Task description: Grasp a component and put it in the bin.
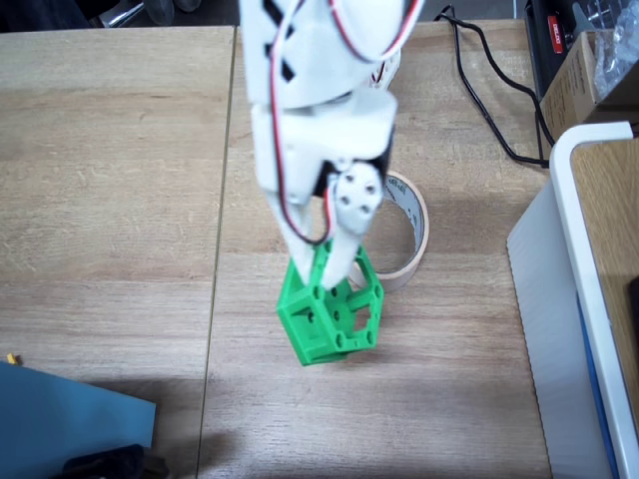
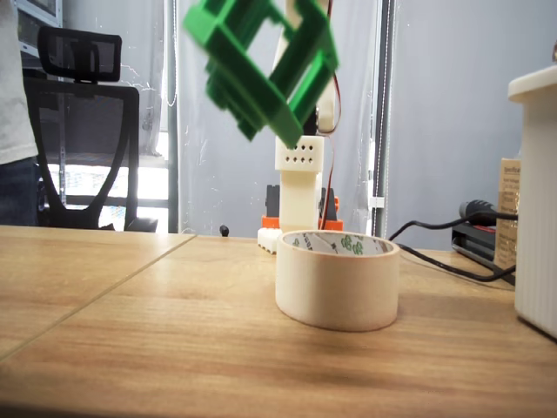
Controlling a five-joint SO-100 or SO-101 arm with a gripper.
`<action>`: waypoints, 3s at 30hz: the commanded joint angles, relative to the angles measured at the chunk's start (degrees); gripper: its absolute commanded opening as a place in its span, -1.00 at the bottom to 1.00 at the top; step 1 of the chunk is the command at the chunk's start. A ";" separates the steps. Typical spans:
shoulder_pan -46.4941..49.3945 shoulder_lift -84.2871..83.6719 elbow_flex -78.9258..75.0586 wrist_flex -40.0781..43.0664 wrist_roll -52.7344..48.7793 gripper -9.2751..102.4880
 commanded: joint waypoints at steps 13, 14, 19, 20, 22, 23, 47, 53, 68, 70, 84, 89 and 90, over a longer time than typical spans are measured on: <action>-10.63 4.83 -1.58 0.26 13.97 -0.83; -10.99 5.01 -0.62 0.26 14.33 -0.83; -11.25 8.96 6.24 0.26 14.68 -0.83; -11.25 10.20 7.73 0.26 14.68 -0.83; -11.34 12.83 10.81 0.26 14.68 -0.83; -11.34 13.97 12.39 0.26 14.68 -0.83; -11.34 26.02 32.78 -0.18 14.68 -0.83; -11.34 28.56 36.47 -0.35 14.59 -0.83; -11.34 29.36 41.13 -0.62 14.15 -0.83; -11.34 29.00 41.31 -0.62 14.15 -0.83; -11.43 28.74 43.95 -0.70 14.06 -0.83; -11.43 28.65 44.47 -0.70 14.15 -0.83; -11.43 28.65 44.47 -0.70 14.33 -0.83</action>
